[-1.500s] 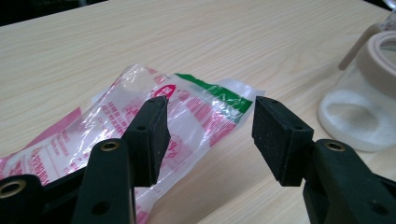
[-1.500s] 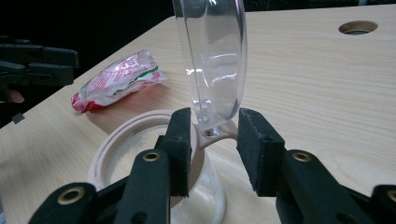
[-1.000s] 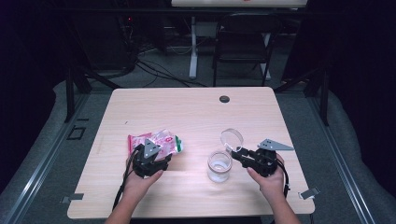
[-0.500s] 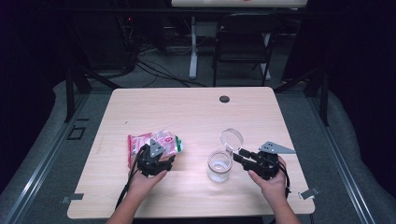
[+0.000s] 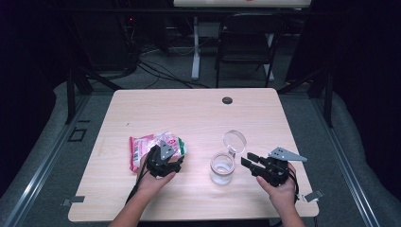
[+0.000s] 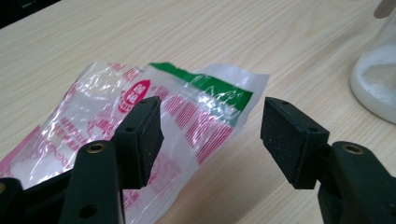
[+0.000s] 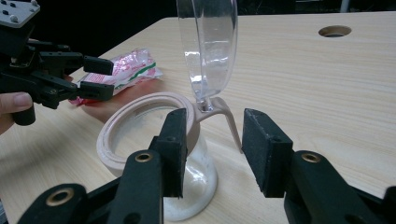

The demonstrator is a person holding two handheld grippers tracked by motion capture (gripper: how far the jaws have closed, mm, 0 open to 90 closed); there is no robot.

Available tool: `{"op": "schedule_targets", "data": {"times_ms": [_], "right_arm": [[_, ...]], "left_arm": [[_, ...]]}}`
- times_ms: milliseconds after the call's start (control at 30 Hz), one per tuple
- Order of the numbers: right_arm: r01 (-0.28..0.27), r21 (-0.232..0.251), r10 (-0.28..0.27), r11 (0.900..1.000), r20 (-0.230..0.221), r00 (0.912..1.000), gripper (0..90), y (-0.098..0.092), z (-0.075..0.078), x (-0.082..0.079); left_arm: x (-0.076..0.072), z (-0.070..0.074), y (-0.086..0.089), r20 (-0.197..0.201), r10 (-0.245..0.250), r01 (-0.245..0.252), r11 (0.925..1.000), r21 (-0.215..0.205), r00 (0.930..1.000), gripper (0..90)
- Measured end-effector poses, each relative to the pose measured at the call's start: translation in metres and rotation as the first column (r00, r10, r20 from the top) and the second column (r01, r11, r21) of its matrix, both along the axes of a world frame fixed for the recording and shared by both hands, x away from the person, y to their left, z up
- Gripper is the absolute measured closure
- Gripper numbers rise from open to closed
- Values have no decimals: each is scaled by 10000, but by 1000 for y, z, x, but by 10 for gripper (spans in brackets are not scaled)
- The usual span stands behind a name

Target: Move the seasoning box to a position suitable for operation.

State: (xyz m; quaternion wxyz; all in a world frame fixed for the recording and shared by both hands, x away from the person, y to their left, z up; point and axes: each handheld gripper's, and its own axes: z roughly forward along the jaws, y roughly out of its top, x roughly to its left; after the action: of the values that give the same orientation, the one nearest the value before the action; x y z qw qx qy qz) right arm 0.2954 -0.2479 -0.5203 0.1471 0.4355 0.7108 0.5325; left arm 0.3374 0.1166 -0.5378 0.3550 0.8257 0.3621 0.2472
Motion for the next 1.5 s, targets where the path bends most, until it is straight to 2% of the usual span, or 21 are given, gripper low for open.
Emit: {"op": "schedule_targets", "data": {"times_ms": [100, 200, 333, 567, 633, 833, 933, 1233, 1333, 1400, 1500], "right_arm": [[58, -11, -58, 10000, 19, 10000, 600, -3, 0, -2], [126, 39, -127, 9999, 63, 9999, 598, -4, 0, -5], [183, -37, -183, 9998, 101, 9998, 597, -5, 0, -8], [272, -36, -271, 9996, 182, 9995, 592, -8, 1, -11], [299, -19, -299, 9996, 206, 9993, 591, -8, 0, -11], [308, -49, -307, 9995, 213, 9993, 588, -8, 0, -11], [309, -70, -308, 9995, 214, 9993, 587, -8, 0, -11], [320, -112, -318, 9994, 200, 9993, 585, -9, 0, -11], [321, -129, -318, 9994, 203, 9993, 584, -9, 0, -11], [331, -139, -329, 9994, 186, 9993, 584, -9, -1, -11], [367, -104, -365, 9993, 167, 9992, 584, -9, -1, -11]], "left_arm": [[1, -1, -6, 56, -179, 177, 9993, 333, 9998, 371], [3, -4, -9, 7, -220, 220, 9986, 488, 9998, 369], [7, -9, -10, 50, -51, 46, 9968, 803, 10000, 371], [15, -22, -8, 332, 636, -682, 9842, 1635, 9974, 372], [16, -24, -8, 461, 717, -786, 9821, 1712, 9964, 370], [19, -30, -7, 719, 871, -1020, 9657, 2386, 9936, 387], [20, -32, -5, 801, 1012, -1183, 9610, 2498, 9916, 396], [23, -35, -1, 679, 1164, -1293, 9627, 2376, 9909, 480], [23, -34, 0, 651, 1106, -1228, 9654, 2298, 9917, 557], [23, -33, 1, 716, 1148, -1284, 9646, 2305, 9908, 619], [24, -32, 3, 607, 1113, -1220, 9688, 2158, 9919, 686]]}}
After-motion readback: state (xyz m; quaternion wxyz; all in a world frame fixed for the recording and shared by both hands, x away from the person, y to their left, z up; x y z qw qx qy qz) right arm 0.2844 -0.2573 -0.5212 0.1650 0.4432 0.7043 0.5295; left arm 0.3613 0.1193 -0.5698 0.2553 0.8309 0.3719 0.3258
